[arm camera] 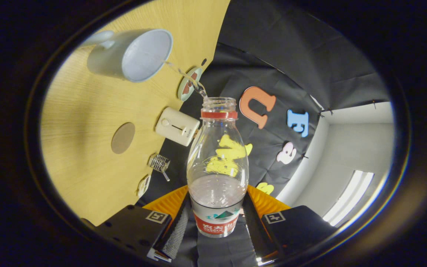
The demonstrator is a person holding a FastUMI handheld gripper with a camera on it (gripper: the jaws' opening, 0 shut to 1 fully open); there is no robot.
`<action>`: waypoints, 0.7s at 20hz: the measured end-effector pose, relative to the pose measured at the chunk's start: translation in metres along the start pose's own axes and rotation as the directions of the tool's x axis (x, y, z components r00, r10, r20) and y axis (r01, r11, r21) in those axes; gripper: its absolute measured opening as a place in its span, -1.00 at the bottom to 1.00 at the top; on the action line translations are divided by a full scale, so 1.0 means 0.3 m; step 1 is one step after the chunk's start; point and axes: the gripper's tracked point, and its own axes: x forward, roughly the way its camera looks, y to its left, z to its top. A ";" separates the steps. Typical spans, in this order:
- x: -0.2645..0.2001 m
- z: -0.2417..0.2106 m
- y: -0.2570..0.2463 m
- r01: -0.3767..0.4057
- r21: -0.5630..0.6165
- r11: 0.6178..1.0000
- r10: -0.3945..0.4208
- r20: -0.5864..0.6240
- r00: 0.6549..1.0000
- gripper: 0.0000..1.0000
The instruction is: Take the bottle from table, then pour the juice into the cup, finally place the bottle on the coaster
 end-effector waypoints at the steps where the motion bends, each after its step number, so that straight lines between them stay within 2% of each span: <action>1: 0.001 0.001 -0.006 0.007 -0.009 1.000 -0.007 0.000 1.000 0.58; 14: -0.018 -0.002 -0.021 0.037 -0.048 0.998 -0.037 0.009 0.999 0.58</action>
